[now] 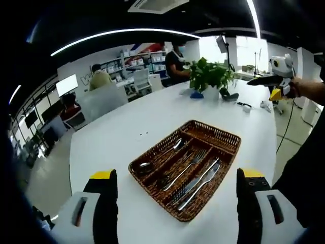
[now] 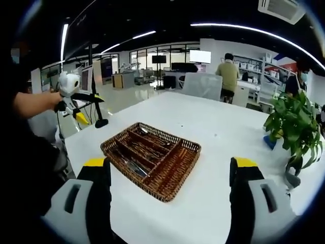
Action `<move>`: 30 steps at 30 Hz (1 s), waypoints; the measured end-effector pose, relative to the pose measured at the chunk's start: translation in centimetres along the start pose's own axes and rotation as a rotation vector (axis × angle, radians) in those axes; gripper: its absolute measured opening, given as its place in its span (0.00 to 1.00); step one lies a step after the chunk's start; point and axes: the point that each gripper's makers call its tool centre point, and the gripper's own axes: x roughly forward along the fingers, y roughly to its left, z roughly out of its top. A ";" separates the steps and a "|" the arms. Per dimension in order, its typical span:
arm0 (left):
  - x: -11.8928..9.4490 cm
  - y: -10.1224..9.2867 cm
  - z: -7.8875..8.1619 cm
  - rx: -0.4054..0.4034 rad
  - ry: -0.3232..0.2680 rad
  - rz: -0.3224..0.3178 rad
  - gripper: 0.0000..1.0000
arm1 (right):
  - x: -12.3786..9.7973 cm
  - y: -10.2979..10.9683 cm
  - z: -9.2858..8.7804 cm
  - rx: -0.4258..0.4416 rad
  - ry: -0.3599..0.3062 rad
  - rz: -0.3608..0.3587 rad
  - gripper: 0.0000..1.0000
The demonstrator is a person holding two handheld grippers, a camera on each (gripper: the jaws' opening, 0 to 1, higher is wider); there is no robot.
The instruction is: Arrange the knives, forks, and spoons in their matching storage slots by inserting each utensil handle-first until every utensil is classified and aligned in the correct compartment
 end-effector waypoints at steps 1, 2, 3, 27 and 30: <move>-0.5 0.2 0.0 -0.013 -0.011 0.009 0.99 | 0.0 0.1 0.0 0.002 0.001 -0.003 1.00; -1.2 0.5 -0.1 -0.043 -0.025 0.024 0.99 | 0.0 0.2 0.1 0.004 0.003 -0.008 1.00; -1.4 0.5 -0.1 -0.051 -0.030 0.019 0.99 | 0.0 0.3 0.2 0.007 0.002 -0.014 1.00; -8.9 0.7 -5.9 -0.135 -0.033 0.078 0.99 | -0.4 4.1 -0.1 -0.012 0.047 -0.130 0.97; -9.6 1.4 -6.2 -0.130 -0.026 0.094 0.99 | 0.3 4.2 -0.4 -0.007 0.043 -0.126 1.00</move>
